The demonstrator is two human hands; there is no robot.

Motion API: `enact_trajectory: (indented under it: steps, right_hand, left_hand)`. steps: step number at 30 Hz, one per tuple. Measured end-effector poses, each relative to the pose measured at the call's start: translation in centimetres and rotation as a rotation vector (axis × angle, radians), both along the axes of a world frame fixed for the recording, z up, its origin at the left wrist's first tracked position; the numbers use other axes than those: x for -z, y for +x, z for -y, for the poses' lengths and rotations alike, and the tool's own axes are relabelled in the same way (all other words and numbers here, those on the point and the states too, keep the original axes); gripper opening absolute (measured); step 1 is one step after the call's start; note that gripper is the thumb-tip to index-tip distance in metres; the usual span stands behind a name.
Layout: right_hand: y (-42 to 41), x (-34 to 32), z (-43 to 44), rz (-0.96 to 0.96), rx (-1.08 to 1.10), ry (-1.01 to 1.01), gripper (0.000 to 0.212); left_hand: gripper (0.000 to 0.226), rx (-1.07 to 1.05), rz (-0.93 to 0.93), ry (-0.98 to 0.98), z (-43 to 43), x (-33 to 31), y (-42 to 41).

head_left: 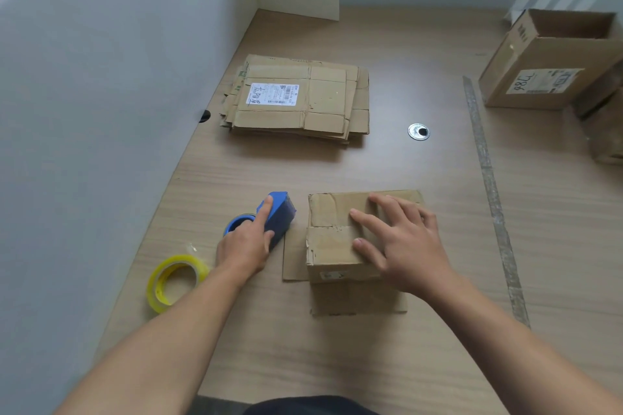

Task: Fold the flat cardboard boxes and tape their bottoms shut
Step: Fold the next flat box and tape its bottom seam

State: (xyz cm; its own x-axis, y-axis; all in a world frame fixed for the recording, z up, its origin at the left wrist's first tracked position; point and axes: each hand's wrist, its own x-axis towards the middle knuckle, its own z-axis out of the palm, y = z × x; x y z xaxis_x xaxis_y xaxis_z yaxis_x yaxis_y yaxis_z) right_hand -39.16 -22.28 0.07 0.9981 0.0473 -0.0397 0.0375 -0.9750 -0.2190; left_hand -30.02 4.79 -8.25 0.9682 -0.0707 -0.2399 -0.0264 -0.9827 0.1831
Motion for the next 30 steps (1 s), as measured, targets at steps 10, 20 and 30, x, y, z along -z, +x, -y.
enact_trajectory:
  steps: [10, 20, 30]
  right_hand:
    - [0.7, 0.3, 0.8, 0.039, -0.002, 0.172, 0.056]
    - [0.1, -0.8, 2.2, 0.190, 0.055, 0.771, 0.043]
    - [0.2, 0.0, 2.0, 0.317, 0.058, 0.781, 0.008]
  left_hand:
    - [0.054, 0.523, 0.519, -0.257, -1.9, -11.0, -1.3]
    - [0.053, 1.007, 0.556, -0.171, 2.6, -12.4, -2.2]
    - [0.055, 1.049, 0.447, -0.078, 4.8, -13.9, -2.7]
